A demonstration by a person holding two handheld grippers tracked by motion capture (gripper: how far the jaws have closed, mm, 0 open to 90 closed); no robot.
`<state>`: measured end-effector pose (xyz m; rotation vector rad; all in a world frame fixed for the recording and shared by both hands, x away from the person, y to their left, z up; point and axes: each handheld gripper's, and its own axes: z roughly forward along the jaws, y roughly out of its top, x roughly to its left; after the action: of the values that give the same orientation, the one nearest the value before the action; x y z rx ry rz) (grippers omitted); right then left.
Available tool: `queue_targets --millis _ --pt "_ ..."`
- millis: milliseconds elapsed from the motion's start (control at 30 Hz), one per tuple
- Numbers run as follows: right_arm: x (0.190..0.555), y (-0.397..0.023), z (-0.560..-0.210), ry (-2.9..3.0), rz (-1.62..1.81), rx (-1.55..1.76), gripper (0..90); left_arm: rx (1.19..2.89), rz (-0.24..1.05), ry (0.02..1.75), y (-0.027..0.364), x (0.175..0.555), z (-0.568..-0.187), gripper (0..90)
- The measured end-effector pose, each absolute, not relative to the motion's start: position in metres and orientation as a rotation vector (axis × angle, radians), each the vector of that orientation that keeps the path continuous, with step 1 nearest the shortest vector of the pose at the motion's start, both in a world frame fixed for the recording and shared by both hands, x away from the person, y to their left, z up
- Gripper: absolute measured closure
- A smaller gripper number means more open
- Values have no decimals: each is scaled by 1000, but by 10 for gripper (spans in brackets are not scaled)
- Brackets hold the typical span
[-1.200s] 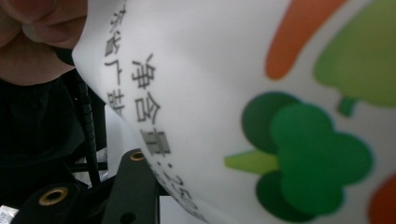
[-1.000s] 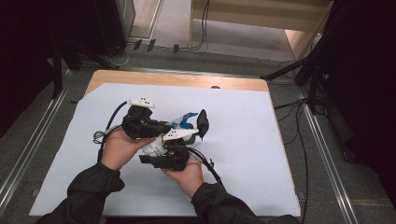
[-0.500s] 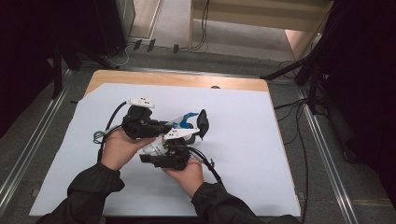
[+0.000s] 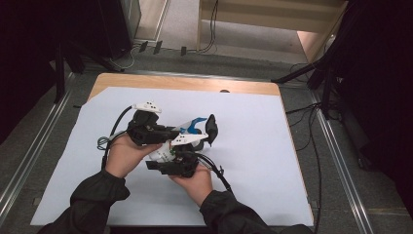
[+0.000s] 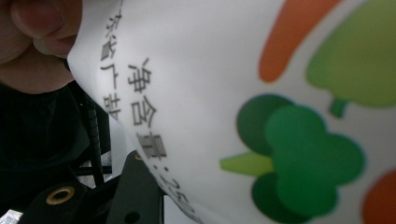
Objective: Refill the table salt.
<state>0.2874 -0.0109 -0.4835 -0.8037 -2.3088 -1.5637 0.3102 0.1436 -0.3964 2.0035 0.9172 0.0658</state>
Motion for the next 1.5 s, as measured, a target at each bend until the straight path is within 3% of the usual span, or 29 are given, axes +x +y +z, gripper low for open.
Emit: queue_targets --millis 500,1500 --pt "286 -9 -483 -2327 -1567 -781 589 2005 71 923 144 310 -395 812" --pt "287 -11 -483 -2296 -1564 -813 673 1996 62 927 142 310 -396 806"
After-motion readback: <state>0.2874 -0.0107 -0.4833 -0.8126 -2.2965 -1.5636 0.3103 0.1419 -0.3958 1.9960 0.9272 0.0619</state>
